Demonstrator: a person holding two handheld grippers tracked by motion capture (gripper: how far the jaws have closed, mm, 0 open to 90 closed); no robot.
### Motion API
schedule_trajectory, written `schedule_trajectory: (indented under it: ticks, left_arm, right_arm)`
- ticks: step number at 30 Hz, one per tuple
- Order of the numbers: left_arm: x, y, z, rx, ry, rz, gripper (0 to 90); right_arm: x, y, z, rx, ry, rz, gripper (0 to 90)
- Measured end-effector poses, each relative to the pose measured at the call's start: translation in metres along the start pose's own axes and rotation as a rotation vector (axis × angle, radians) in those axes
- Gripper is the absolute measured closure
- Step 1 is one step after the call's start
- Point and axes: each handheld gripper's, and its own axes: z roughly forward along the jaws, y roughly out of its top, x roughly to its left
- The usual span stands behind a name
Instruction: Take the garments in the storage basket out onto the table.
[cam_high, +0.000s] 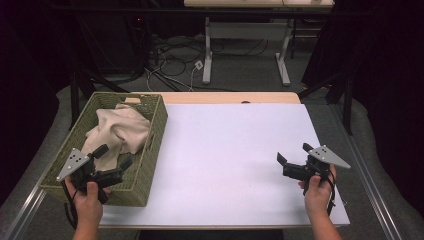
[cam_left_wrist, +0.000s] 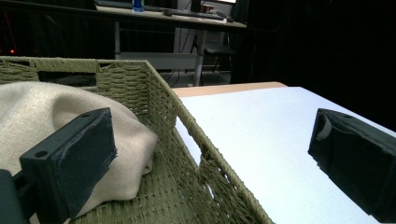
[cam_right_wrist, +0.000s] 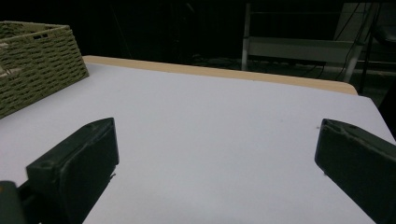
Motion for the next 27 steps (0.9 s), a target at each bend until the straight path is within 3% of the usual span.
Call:
schedule_trajectory:
  ticks: [3, 8, 11, 13, 18, 23, 27]
  left_arm:
    - [0.002, 0.001, 0.0, 0.014, 0.007, -0.009, 0.6]
    - [0.007, 0.003, 0.0, 0.031, 0.015, -0.061, 0.5]
    - [0.008, 0.006, -0.002, 0.053, 0.026, -0.052, 0.5]
    - [0.009, 0.007, -0.005, 0.049, 0.032, -0.035, 0.5]
    - [0.015, 0.021, -0.01, 0.023, 0.041, -0.082, 0.5]
    - [0.016, 0.032, -0.01, 0.009, 0.05, -0.049, 0.5]
    - [0.021, 0.043, -0.005, 0.037, 0.045, -0.027, 0.5]
  right_arm:
    - [0.0, -0.002, 0.001, 0.013, 0.006, 0.0, 0.0]
    - [-0.003, -0.004, 0.005, 0.025, -0.003, 0.006, 0.0]
    - [-0.003, -0.005, 0.007, 0.023, -0.002, 0.007, 0.0]
    - [-0.003, -0.006, 0.009, 0.032, -0.007, 0.001, 0.0]
    - [-0.001, -0.007, 0.011, 0.037, -0.003, 0.001, 0.0]
    - [0.0, -0.009, 0.013, 0.045, 0.003, 0.006, 0.0]
    - [0.002, -0.011, 0.015, 0.05, 0.005, 0.001, 0.0]
